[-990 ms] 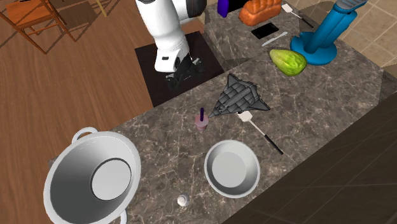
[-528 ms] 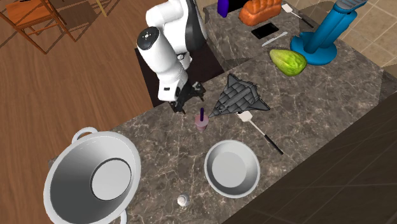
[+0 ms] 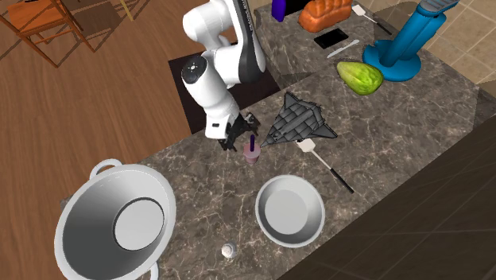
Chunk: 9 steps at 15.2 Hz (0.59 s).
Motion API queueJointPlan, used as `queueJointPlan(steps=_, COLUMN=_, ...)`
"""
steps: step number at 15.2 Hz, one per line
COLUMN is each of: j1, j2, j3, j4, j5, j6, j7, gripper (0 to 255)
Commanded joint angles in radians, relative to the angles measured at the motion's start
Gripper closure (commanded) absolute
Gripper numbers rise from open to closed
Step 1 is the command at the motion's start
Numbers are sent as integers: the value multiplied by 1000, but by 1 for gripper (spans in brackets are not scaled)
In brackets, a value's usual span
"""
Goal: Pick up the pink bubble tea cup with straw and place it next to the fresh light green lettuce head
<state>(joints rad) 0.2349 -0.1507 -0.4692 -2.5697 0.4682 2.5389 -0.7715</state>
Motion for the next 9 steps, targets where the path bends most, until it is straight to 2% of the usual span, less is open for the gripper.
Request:
queueJointPlan(steps=1, j1=13, j2=28, j3=-2, j4=5, j5=34, j6=18, j7=-23, gripper=0)
queueJointPlan(steps=8, j1=12, j2=28, j3=-1, j4=5, j5=34, j6=18, j7=-23, gripper=0)
queueJointPlan(steps=9, j1=12, j2=28, j3=-1, j4=5, j5=34, j6=18, j7=-23, gripper=255)
